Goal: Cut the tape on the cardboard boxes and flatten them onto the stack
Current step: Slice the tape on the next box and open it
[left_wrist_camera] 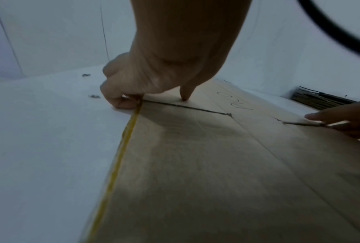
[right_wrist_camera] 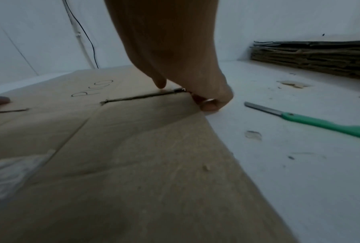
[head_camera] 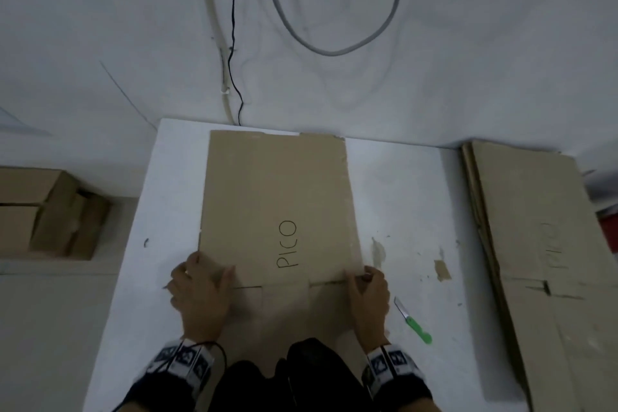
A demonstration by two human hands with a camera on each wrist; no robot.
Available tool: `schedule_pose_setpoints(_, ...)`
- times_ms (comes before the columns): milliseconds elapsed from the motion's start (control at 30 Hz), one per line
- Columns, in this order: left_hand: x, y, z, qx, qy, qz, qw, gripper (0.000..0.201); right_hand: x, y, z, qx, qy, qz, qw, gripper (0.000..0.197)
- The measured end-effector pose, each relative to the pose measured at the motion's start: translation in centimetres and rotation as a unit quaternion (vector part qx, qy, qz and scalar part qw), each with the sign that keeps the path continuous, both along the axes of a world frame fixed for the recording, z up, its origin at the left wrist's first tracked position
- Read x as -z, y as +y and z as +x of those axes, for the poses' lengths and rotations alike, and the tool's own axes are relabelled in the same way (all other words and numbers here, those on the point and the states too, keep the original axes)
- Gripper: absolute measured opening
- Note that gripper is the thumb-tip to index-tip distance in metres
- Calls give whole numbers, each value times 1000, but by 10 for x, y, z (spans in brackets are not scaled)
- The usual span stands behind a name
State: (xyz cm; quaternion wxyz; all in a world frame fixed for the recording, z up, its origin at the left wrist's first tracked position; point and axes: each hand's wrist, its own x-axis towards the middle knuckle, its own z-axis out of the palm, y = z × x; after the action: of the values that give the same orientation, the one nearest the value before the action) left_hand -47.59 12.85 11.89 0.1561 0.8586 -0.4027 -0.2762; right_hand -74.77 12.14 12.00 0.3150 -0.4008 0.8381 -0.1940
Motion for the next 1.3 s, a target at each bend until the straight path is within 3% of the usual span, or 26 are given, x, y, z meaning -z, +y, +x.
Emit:
schedule_pose_setpoints(33,-1,-1,3,-20,26,3,999,70,-3,0,-2,-1,-11,4,1000,52)
schedule_pose_setpoints(100,-1,-9,13,-43,74,2,996,63,2,-1,-9,-1,15,5,1000,83)
schedule_pose_setpoints(167,-5,-11,22,-14,119,-7,993,50,-1,-2,-16,-15,25,-21,999,95)
schedule_pose_setpoints(300,-17,8,25,65,171,-62,981,32,-38,8,-10,-43,-55,-60,996,57)
schedule_pose_setpoints(433,-33,31,3,60,259,-96,959,38,-52,17,-15,-22,-67,-83,994,50)
schedule_pose_setpoints(600,-61,42,-50,51,256,-184,947,27,-59,18,-52,6,-88,-100,991,20)
schedule_pose_setpoints(833,-102,67,-170,50,261,-263,927,22,-93,33,-184,-42,-91,-241,965,19)
schedule_pose_setpoints(1033,-115,61,-306,105,278,-299,907,21,-132,54,-323,9,-93,-307,947,13)
schedule_pose_setpoints(1167,-118,35,-404,145,305,-318,886,26,-152,55,-418,38,-53,-296,953,16)
schedule_pose_setpoints(1300,-107,5,-483,169,306,-300,887,31,-154,38,-497,56,-9,-259,964,35)
